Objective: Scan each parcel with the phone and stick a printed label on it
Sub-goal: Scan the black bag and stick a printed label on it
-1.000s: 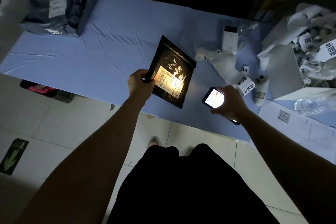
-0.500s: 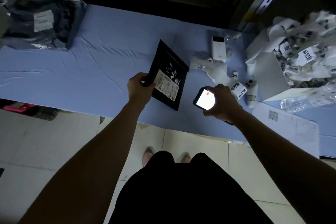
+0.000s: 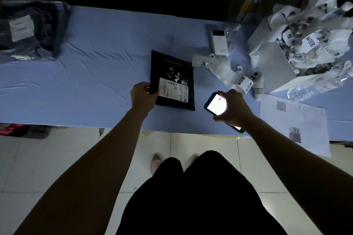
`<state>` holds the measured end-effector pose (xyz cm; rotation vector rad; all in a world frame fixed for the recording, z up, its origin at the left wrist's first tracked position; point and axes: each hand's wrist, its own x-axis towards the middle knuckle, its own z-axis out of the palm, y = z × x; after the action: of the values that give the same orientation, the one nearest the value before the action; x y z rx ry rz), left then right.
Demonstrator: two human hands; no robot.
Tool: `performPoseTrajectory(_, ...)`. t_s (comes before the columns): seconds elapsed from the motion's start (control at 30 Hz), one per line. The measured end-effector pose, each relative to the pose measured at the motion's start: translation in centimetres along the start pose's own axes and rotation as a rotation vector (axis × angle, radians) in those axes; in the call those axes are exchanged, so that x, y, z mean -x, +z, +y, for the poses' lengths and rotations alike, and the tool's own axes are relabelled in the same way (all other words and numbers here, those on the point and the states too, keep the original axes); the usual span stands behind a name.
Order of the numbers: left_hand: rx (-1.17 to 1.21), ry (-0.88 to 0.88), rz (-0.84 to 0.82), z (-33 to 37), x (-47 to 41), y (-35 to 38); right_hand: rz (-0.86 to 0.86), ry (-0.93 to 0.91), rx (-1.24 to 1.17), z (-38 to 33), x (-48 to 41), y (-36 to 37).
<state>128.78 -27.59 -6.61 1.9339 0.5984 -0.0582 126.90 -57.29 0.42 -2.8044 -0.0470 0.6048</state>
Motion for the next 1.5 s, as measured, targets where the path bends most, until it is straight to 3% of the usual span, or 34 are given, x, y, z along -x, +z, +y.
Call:
performPoseTrajectory(0.07,-0.079,-0.042,-0.026,-0.2,0.2,0.8,-0.014,0.043,0.0,1.2,0.1,1.1)
performPoseTrajectory(0.2,-0.466,-0.005,0.021,0.8,0.7,3.1,-0.022,0.114,-0.022,4.4,-0.5,2.6)
performPoseTrajectory(0.4,-0.278,0.125,-0.171,6.0,2.8,11.1,-0.05,0.117,-0.012,9.2,-3.3,3.8)
performPoseTrajectory(0.6,-0.208,0.029,-0.435,12.3,4.7,22.7,-0.005,0.058,-0.065,12.0,-4.9,4.4)
performPoseTrajectory(0.73,-0.031,-0.224,-0.377,14.2,5.0,29.1,0.034,-0.024,-0.083,12.9,-5.2,4.3)
performPoseTrajectory(0.87,0.133,-0.246,-0.18,15.8,4.8,32.5,-0.002,-0.073,-0.067,13.7,-5.6,3.8)
performPoseTrajectory(1.03,0.225,-0.121,-0.092,17.1,2.8,31.2,0.077,-0.02,-0.254,14.4,-6.1,2.3)
performPoseTrajectory(1.13,0.292,-0.041,-0.2,17.9,2.0,27.7,0.321,0.114,-0.478,13.9,-6.7,0.6)
performPoseTrajectory(1.23,0.246,0.148,-0.261,18.2,1.5,23.5,0.518,0.116,-0.713,12.3,-7.9,-1.7)
performPoseTrajectory(1.37,0.19,0.322,-0.251,18.9,1.5,18.5,0.376,-0.057,-0.934,8.5,-9.7,-5.2)
performPoseTrajectory(1.5,0.187,0.422,-0.216,18.8,1.3,13.8,0.265,-0.285,-1.0,4.8,-10.3,-7.2)
